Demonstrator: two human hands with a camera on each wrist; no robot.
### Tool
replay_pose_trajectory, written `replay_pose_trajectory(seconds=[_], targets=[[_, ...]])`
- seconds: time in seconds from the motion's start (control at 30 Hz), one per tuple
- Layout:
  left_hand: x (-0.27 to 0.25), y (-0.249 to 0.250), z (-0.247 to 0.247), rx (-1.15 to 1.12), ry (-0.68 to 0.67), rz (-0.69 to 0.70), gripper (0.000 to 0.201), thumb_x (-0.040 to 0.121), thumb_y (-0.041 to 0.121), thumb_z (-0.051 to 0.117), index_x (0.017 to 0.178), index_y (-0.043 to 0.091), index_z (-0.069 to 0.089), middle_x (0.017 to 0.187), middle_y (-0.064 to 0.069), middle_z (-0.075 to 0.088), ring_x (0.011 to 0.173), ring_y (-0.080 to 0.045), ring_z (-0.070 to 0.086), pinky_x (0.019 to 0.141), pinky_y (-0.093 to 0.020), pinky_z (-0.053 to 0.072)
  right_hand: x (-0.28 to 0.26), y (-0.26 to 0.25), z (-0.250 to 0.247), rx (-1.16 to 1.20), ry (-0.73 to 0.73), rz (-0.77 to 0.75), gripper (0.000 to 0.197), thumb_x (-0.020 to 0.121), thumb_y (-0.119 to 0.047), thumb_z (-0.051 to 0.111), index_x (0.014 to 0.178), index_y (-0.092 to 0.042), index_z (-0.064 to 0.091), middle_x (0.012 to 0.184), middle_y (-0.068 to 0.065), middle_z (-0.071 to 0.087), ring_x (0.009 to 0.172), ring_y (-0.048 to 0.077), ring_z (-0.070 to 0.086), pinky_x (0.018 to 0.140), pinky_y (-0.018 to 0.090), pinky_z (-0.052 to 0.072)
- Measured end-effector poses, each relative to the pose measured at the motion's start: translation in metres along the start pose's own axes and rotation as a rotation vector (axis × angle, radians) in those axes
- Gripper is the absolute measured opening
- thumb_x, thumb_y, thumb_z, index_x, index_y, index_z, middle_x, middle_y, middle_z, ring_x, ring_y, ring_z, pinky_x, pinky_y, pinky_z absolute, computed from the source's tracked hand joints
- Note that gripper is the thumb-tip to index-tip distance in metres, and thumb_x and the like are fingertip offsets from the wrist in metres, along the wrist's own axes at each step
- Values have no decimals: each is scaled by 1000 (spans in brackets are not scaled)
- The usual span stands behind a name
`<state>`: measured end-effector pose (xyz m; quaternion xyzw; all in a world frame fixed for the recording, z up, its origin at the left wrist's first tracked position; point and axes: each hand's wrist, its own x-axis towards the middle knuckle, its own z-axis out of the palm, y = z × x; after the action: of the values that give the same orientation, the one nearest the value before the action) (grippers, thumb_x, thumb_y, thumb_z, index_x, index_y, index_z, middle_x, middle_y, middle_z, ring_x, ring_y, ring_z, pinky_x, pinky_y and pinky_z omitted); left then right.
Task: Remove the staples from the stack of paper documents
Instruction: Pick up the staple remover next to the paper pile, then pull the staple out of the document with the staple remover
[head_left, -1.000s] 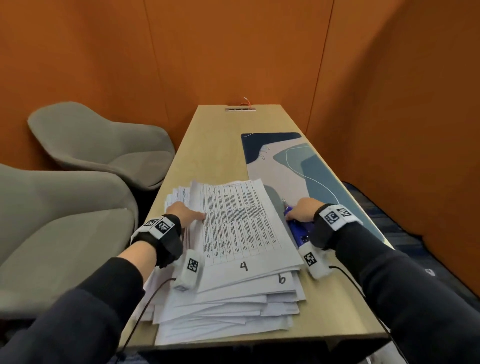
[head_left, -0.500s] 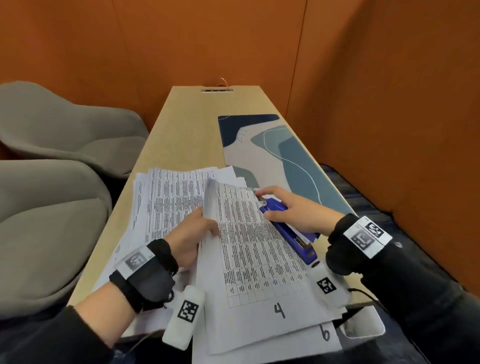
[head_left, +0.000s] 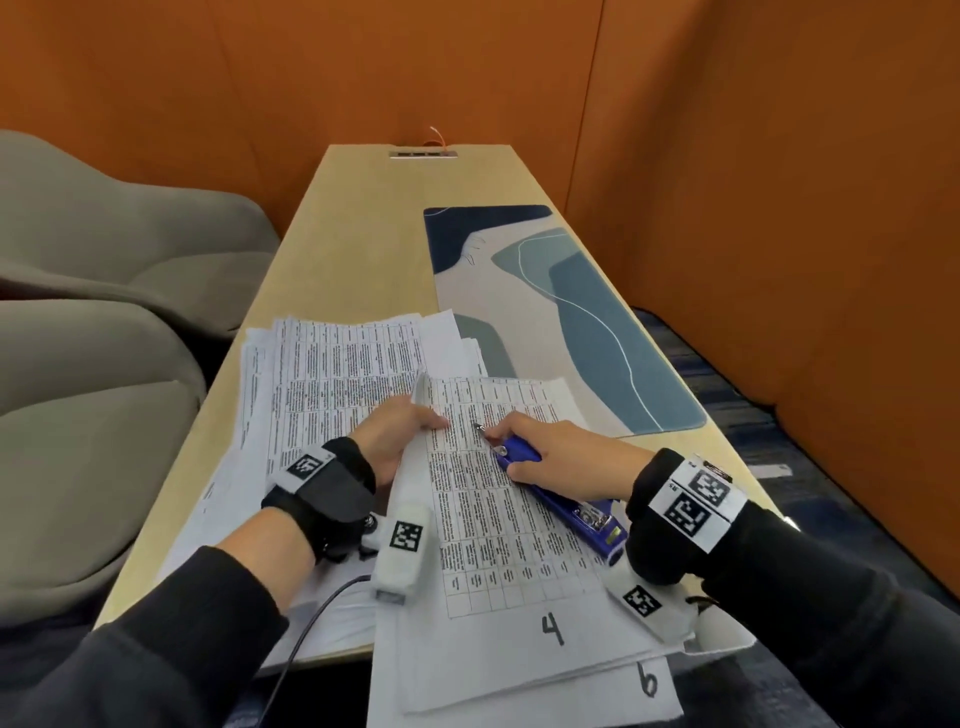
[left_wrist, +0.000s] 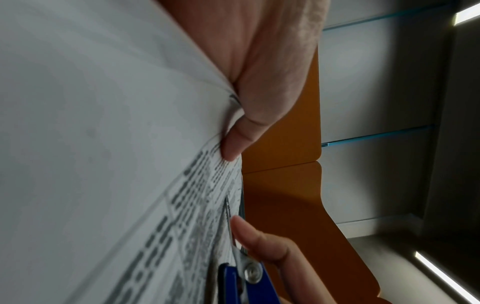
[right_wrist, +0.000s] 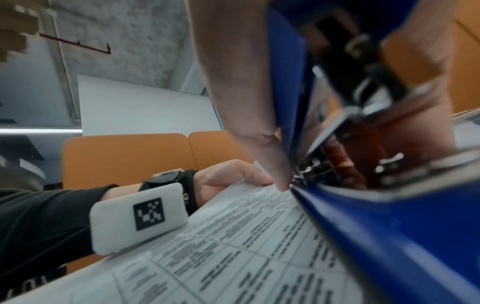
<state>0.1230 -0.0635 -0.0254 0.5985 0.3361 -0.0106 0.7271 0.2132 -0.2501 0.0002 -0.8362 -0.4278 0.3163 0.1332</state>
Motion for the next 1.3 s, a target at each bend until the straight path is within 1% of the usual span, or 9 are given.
replay_pose_trajectory(seconds=[0.33, 0.53, 0.6, 0.7, 0.83, 0.97, 1.07, 1.17, 1.3], targets=[[-5, 0, 2, 90, -66, 79, 13, 87, -8, 57, 92, 3, 63, 69, -11, 72, 61, -25, 71, 51, -31, 56, 22, -13, 13, -39, 92, -7, 49, 102, -25, 43, 147, -28, 24, 125, 14, 60, 102, 29, 61, 90, 40, 50], [-5, -6, -1, -8, -112, 121, 27, 86, -11, 57, 109, 0, 61, 95, -21, 72, 83, -34, 71, 67, -40, 60, 27, -2, -5, 236, 15, -99, 52, 103, -28, 45, 152, -29, 29, 151, 0, 42, 134, 20, 44, 109, 27, 31], [-7, -6, -2, -11, -138, 128, 28, 86, -11, 56, 112, -3, 60, 99, -21, 71, 87, -34, 71, 68, -39, 60, 21, 12, -7, 594, -92, -96, 47, 103, -25, 46, 149, -32, 36, 133, 3, 54, 114, 22, 57, 100, 33, 45], [-10, -5, -2, 12, -143, 119, 19, 87, -10, 54, 104, -2, 60, 86, -15, 73, 72, -26, 73, 56, -30, 57, 16, 17, -4, 1061, -307, -58, 45, 104, -24, 43, 148, -34, 36, 97, 17, 58, 67, 24, 61, 63, 33, 56], [-13, 3, 6, 4, -74, 71, 15, 93, 3, 55, 106, 0, 60, 77, -13, 74, 65, -24, 73, 50, -28, 56, 16, 3, -7, -32, 100, -105, 49, 104, -33, 41, 152, -37, 29, 146, 6, 49, 122, 22, 54, 103, 27, 40], [-13, 14, 24, 70, 21, 26, 13, 95, 7, 53, 101, -2, 61, 66, -12, 71, 48, -21, 68, 38, -25, 50, 2, -2, 0, -735, 276, -156, 66, 101, -21, 39, 154, -39, 4, 121, 9, 52, 84, 26, 55, 69, 37, 47], [-11, 26, 40, 143, -10, -28, 15, 93, 10, 56, 100, -3, 61, 72, -15, 72, 59, -27, 70, 51, -33, 57, -15, 5, -10, -850, 490, -268, 68, 101, -18, 37, 154, -40, 0, 114, 8, 47, 82, 24, 51, 63, 34, 38], [-2, 43, 53, 113, 5, 116, 24, 91, 9, 60, 113, -1, 61, 97, -19, 72, 86, -34, 70, 81, -48, 56, -32, 25, -45, -288, 658, -224, 56, 105, -29, 37, 154, -41, 14, 111, -2, 54, 89, 15, 56, 72, 28, 42], [15, 70, 58, 57, 28, 241, 27, 93, 6, 56, 119, 4, 59, 107, -13, 70, 97, -29, 68, 82, -42, 56, -53, 113, -99, 1031, 590, 148, 36, 103, -25, 46, 139, -23, 45, 100, 4, 60, 73, 12, 63, 63, 25, 53]])
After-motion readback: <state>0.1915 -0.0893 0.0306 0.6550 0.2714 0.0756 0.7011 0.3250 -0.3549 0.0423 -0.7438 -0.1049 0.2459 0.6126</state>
